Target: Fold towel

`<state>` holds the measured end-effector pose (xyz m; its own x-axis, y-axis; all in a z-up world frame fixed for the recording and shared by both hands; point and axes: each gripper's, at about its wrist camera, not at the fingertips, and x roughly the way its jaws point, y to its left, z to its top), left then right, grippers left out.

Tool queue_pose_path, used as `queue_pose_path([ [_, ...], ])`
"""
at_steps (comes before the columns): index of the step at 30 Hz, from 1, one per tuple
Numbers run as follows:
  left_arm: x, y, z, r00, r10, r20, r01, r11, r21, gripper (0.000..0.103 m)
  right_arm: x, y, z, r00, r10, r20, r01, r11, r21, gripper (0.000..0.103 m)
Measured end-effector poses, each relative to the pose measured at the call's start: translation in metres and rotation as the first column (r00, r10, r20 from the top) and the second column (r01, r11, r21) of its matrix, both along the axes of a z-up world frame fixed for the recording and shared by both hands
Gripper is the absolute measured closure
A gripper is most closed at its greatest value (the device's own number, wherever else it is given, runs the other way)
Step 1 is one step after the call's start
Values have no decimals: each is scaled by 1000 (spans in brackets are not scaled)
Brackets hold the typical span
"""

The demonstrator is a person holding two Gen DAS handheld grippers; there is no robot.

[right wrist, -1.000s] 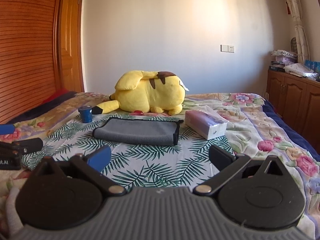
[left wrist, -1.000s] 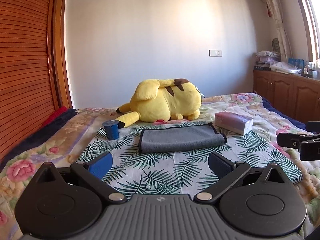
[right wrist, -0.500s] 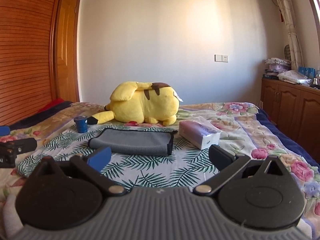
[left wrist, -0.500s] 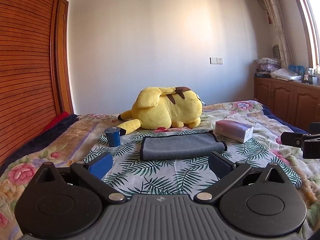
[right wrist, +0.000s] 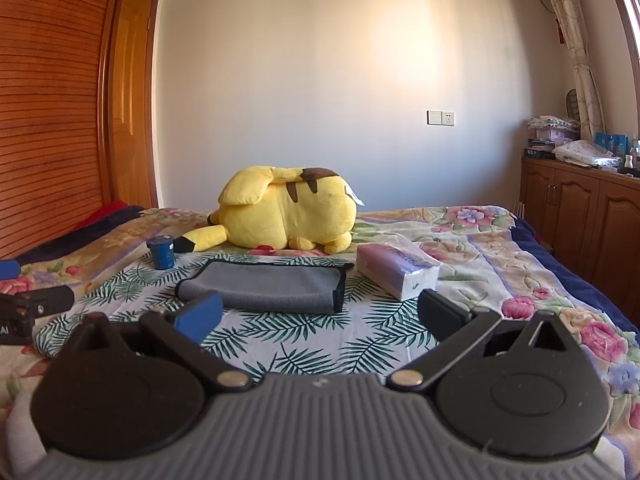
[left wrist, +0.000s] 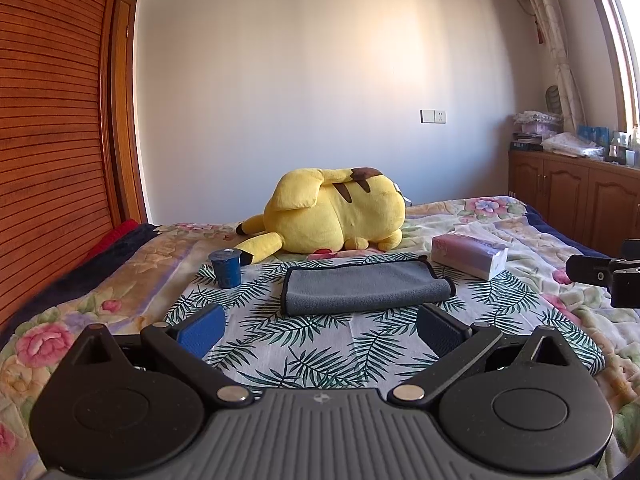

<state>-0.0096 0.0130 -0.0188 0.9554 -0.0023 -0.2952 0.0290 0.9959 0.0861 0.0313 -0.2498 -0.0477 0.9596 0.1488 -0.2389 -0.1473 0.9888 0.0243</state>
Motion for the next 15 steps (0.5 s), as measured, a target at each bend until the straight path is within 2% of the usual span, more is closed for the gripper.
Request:
queue_pose_path([
  [15,1,0,-1,1000,2,0,-2,1000,6,0,0,0,0,1000,1,1,-1,1000,0,0],
])
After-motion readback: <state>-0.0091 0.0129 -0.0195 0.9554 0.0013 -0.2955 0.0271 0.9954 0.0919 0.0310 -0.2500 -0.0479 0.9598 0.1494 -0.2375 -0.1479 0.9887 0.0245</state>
